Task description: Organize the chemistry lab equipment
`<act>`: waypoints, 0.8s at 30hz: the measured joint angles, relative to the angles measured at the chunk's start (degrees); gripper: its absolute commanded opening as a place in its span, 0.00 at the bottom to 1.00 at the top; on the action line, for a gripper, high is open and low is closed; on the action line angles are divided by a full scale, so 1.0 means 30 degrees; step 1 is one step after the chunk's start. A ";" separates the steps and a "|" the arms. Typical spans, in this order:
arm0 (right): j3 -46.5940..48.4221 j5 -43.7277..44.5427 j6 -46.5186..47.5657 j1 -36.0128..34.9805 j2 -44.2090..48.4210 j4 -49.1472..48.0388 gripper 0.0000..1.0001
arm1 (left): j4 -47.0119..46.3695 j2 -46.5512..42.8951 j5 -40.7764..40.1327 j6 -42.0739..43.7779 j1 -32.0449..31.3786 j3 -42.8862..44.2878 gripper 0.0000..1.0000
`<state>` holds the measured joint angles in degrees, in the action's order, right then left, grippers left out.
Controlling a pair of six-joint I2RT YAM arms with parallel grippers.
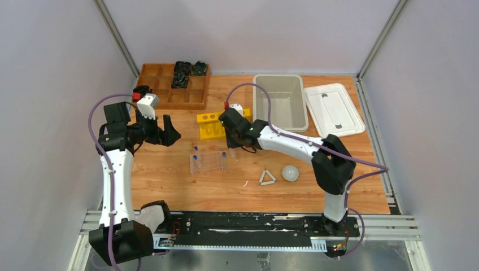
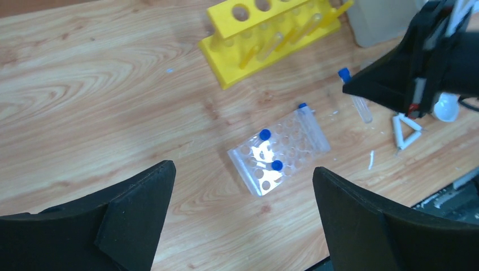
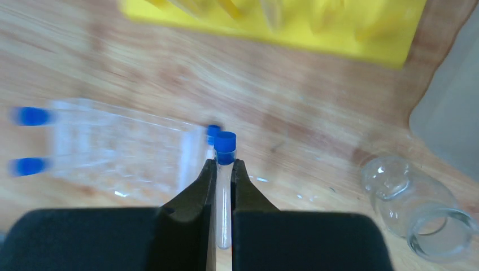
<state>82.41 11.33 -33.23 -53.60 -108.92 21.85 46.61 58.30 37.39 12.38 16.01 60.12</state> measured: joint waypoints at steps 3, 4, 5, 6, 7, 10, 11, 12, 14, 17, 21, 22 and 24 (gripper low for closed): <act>0.0634 -0.0219 -0.0117 -0.0160 0.1668 -0.0699 0.00 | 0.0124 -0.0182 0.1290 0.0233 0.0000 -0.0007 0.95; 0.0838 -0.0262 -0.0211 -0.0284 0.2244 -0.1151 0.00 | 0.0146 -0.0262 0.1661 0.0291 0.0000 -0.0007 0.94; 0.0911 -0.0277 -0.0299 -0.0408 0.2601 -0.1581 0.00 | 0.0168 -0.0342 0.2055 0.0306 -0.0007 -0.0007 0.93; 0.0976 -0.0284 -0.0437 -0.0619 0.3002 -0.2237 0.00 | 0.0182 -0.0466 0.2557 0.0306 -0.0007 -0.0015 0.91; 0.1013 -0.0277 -0.0517 -0.0874 0.3286 -0.2820 0.00 | 0.0182 -0.0525 0.2798 0.0306 -0.0029 -0.0022 0.89; 0.1158 -0.0233 -0.0707 -0.2062 0.3577 -0.4947 0.00 | 0.0204 -0.0860 0.4182 0.0284 -0.0182 -0.0197 0.84; 0.1209 -0.0226 -0.0736 -0.2390 0.3512 -0.5377 0.00 | 0.0211 -0.0954 0.4597 0.0270 -0.0248 -0.0306 0.81; 0.1333 -0.0211 -0.0758 -0.2703 0.3410 -0.5741 0.00 | 0.0226 -0.1056 0.5056 0.0240 -0.0299 -0.0415 0.79; 0.1668 -0.0197 -0.0809 -0.3264 0.3104 -0.6550 0.00 | 0.0240 -0.1224 0.5894 0.0189 -0.0408 -0.0627 0.74; 0.1909 -0.0175 -0.0925 -0.3905 0.2761 -0.7941 0.00 | 0.0255 -0.1399 0.6754 0.0146 -0.0546 -0.0852 0.69; 0.1931 0.0131 -0.1005 -0.4313 0.2616 -0.9311 0.00 | 0.0350 -0.1457 0.7227 0.0138 -0.0663 -0.0903 0.62; 0.1931 0.0219 -0.1013 -0.4357 0.2608 -0.9588 0.00 | 0.0350 -0.1450 0.7278 0.0131 -0.0663 -0.0903 0.60; 0.1931 0.0342 -0.1013 -0.4379 0.2608 -1.0091 0.00 | 0.0357 -0.1413 0.7366 0.0131 -0.0670 -0.0903 0.55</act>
<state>88.20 12.36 -36.27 -66.74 -101.10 -8.43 47.68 54.06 59.48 12.78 14.00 57.41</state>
